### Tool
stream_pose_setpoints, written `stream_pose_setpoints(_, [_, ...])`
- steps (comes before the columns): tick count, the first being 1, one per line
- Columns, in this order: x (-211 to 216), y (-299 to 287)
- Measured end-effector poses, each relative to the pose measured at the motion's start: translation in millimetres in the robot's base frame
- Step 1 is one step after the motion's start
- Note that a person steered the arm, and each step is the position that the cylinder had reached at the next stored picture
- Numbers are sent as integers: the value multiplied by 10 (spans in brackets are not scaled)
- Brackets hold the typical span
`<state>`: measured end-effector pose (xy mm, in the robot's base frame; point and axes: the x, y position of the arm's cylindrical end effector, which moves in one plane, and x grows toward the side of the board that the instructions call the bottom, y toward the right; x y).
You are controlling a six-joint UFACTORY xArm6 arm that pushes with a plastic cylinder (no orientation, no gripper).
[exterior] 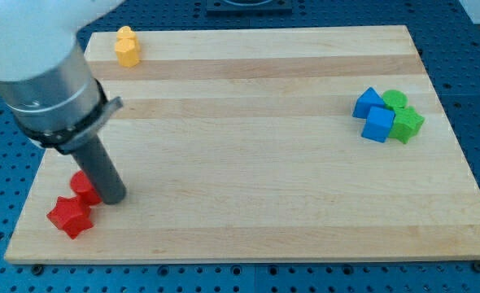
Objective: Slide the red circle towards the center left
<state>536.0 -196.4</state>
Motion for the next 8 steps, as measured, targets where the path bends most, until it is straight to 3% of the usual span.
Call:
stream_pose_setpoints(2, [-323, -634])
stream_pose_setpoints(5, [494, -891])
stream_pose_setpoints(6, [530, -1074])
stream_pose_setpoints(8, [109, -1082])
